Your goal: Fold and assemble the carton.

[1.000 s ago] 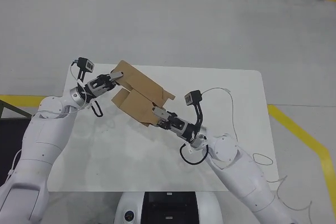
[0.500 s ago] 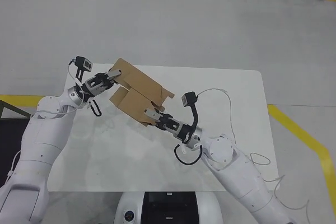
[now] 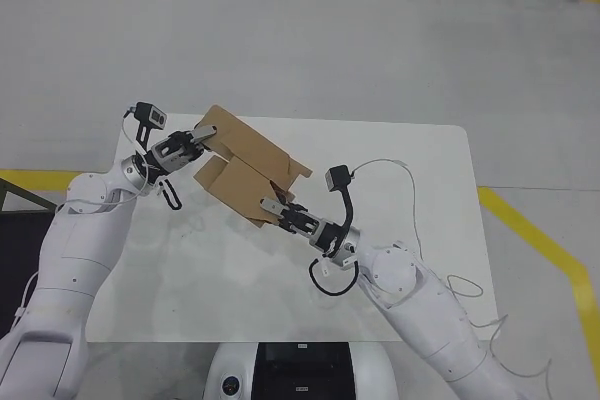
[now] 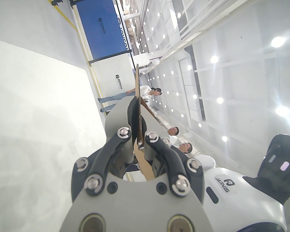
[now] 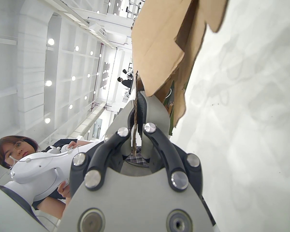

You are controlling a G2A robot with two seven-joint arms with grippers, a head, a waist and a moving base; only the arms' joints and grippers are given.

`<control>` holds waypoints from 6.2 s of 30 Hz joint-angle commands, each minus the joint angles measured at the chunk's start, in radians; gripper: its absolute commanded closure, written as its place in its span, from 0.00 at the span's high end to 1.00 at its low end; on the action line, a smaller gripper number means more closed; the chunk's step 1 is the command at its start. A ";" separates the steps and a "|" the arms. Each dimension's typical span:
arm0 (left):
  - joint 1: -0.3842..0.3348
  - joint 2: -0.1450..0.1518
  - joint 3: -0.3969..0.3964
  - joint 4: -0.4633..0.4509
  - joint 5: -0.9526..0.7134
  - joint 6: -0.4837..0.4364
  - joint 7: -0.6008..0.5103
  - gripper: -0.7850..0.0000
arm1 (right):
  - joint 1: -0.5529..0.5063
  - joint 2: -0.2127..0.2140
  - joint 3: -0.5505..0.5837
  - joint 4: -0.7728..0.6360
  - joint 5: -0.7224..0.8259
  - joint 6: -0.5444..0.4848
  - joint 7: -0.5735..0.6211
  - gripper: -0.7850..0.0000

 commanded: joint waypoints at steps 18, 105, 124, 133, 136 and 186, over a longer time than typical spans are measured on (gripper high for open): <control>0.014 0.019 -0.124 0.018 0.024 -0.011 0.009 1.00 | 0.012 0.007 0.046 0.011 0.130 0.062 0.188 0.00; -0.130 0.179 0.245 -0.075 -0.242 0.270 -0.470 0.00 | 0.073 0.006 0.098 0.099 0.406 0.129 0.420 1.00; -0.128 0.149 0.247 -0.049 -0.217 0.299 -0.474 0.00 | 0.014 0.011 0.144 0.044 0.454 -0.058 0.424 1.00; -0.123 0.137 0.261 -0.068 -0.203 0.328 -0.487 0.00 | 0.056 -0.005 0.110 0.102 0.521 -0.092 0.439 1.00; -0.124 0.133 0.263 -0.069 -0.201 0.337 -0.487 0.00 | 0.065 -0.009 0.104 0.117 0.535 -0.095 0.444 1.00; -0.102 0.084 0.181 -0.049 -0.217 0.339 -0.450 0.00 | 0.111 -0.078 -0.026 0.166 0.577 -0.111 0.411 1.00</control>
